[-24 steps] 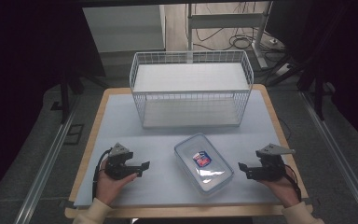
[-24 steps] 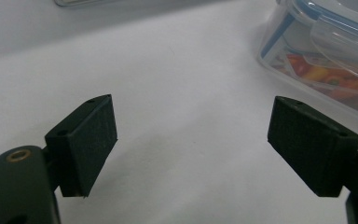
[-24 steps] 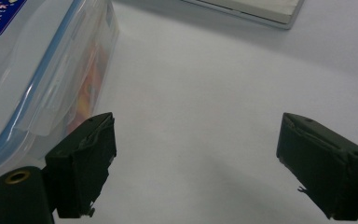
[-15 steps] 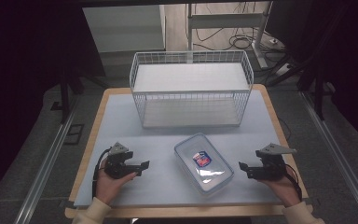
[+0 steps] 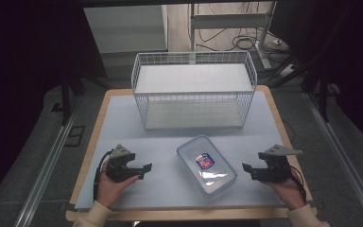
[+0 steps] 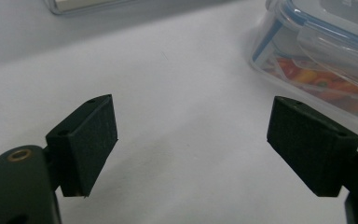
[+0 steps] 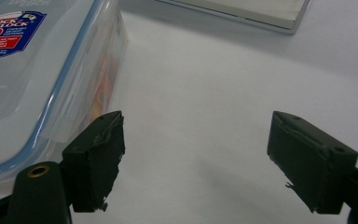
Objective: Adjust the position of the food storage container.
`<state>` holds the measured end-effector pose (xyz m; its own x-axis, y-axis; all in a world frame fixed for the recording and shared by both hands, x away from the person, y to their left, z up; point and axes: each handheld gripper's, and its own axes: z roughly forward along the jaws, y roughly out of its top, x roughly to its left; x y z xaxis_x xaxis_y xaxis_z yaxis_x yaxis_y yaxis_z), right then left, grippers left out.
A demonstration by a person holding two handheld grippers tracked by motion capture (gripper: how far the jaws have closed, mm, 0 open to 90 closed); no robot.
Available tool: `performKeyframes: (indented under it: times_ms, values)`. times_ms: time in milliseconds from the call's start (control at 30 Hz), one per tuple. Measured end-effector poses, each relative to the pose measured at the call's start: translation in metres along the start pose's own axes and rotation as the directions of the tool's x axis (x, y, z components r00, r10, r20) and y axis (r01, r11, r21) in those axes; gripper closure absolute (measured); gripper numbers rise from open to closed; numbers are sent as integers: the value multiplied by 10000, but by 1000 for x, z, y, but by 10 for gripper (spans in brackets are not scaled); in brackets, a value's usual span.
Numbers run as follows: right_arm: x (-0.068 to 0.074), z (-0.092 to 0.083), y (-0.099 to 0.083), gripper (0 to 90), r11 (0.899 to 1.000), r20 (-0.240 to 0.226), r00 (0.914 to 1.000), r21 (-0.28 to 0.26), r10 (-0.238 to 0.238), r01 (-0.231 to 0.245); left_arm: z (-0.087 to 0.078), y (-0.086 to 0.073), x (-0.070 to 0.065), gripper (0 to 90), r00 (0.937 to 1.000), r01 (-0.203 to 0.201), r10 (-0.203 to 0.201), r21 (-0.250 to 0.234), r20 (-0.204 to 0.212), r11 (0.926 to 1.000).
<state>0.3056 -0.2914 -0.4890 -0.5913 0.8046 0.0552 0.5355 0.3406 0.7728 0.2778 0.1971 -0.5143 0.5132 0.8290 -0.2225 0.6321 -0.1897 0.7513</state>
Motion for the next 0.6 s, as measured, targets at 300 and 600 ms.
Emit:
performKeyframes:
  times_ms: [300,600]
  values:
    - [2,-7,10,215,9999,-247,9996,-10,164,-165,-5,3,-1,160,9999,41,-42,-145,-107,9999]
    - [32,-10,53,346,9998,-829,9966,-183,-11,-4,-3,4,-2,155,9997,-233,233,9,-96,9997]
